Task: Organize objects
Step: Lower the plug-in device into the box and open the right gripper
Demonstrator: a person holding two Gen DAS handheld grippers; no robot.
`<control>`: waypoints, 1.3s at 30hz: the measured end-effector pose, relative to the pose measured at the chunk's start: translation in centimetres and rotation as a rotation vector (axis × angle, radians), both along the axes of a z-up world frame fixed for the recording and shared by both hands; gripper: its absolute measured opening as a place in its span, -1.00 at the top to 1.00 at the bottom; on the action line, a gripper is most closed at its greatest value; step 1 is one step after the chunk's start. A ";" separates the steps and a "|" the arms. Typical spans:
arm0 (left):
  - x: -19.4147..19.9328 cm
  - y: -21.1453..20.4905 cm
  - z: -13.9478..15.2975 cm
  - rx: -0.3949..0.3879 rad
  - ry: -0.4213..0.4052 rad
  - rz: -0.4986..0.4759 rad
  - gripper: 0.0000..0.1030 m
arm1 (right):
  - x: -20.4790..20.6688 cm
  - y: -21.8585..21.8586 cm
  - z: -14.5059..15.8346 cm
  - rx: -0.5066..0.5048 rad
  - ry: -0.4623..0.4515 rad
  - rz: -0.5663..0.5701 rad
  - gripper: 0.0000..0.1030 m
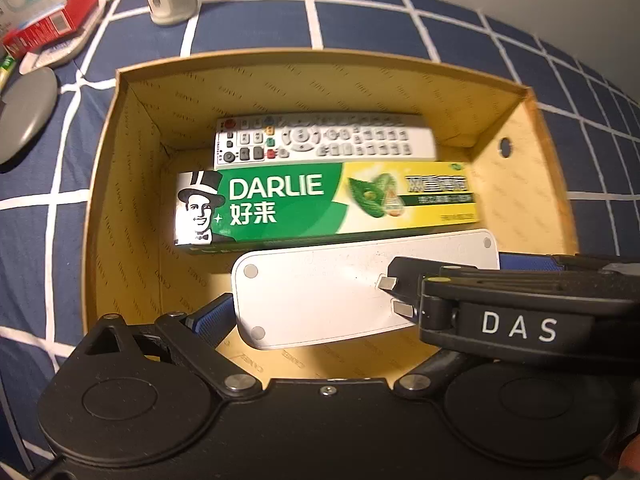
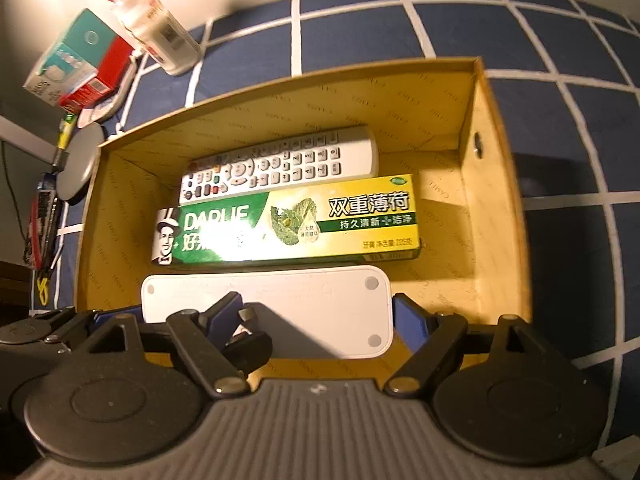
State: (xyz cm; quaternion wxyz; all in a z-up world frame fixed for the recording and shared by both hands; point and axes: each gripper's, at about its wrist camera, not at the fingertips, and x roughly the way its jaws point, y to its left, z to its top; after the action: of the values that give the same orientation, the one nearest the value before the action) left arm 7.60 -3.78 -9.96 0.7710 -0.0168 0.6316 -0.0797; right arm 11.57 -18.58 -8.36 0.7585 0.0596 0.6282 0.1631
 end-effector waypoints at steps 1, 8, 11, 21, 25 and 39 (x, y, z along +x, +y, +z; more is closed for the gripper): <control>0.3 0.2 -0.4 0.001 0.010 -0.002 -0.84 | 0.3 0.3 -0.4 -0.003 0.008 -0.001 -0.56; 1.4 0.8 -2.4 -0.007 0.066 -0.009 -0.82 | 1.2 1.1 -2.7 -0.018 0.065 -0.010 -0.56; 1.8 0.9 -2.6 -0.015 0.067 -0.010 -0.81 | 1.4 1.3 -2.6 -0.027 0.060 -0.010 -0.56; 2.4 1.0 -2.8 -0.024 0.083 -0.009 -0.82 | 1.9 1.5 -2.7 -0.037 0.075 -0.007 -0.57; 2.4 1.0 -2.8 -0.025 0.077 -0.004 -0.82 | 1.8 1.6 -2.7 -0.040 0.065 -0.003 -0.57; 0.9 1.1 -0.6 -0.013 0.026 0.010 -0.85 | 1.2 1.1 -0.6 -0.046 -0.001 -0.012 -0.60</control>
State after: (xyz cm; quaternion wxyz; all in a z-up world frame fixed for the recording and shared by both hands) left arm 8.51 -2.65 -10.51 0.7630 -0.0260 0.6410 -0.0799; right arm 12.73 -17.44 -9.01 0.7610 0.0459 0.6309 0.1440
